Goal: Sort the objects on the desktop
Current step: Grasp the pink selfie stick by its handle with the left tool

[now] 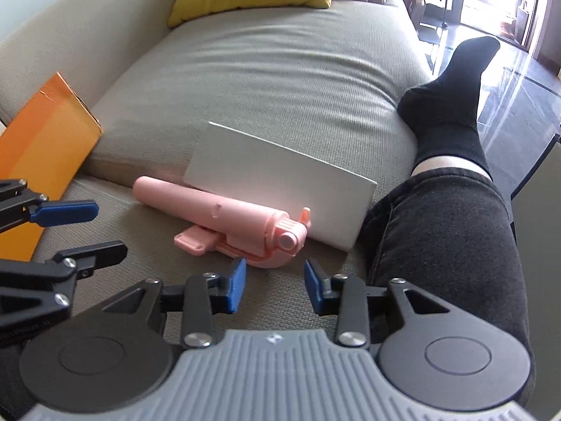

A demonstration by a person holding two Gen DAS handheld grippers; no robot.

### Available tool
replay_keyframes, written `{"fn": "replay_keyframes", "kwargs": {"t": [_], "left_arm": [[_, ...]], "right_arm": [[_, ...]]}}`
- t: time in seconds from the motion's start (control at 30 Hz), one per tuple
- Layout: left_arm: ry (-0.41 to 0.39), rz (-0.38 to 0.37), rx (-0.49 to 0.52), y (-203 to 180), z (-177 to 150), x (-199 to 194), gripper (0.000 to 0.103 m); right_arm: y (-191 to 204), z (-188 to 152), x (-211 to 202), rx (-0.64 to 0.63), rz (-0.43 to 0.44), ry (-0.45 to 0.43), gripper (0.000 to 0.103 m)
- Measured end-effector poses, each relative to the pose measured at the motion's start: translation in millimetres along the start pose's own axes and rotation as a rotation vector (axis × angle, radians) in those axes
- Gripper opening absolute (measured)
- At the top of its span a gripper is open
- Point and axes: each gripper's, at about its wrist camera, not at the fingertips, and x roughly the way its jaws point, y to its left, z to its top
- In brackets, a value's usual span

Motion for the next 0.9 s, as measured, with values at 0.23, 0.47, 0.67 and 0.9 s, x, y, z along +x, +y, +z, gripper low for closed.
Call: {"fn": "replay_keyframes", "kwargs": {"t": [0.23,0.47,0.67,0.9], "left_arm": [[0.02,0.001,0.21,-28,4,33,0.052],[0.02,0.005,0.319,-38,11,47,0.061],[-0.021,0.045,0.443,-51,8,57,0.07],[-0.065,0.06,0.574,-69,2,67,0.075]], "right_arm": [[-11,2,5,0.052,0.044,-0.003,0.047],[-20,2,10,0.133,0.094,-0.026,0.046],[-23,3,10,0.174,0.104,-0.048,0.042],[-23,0,9,0.192,0.127,-0.057,0.039]]}}
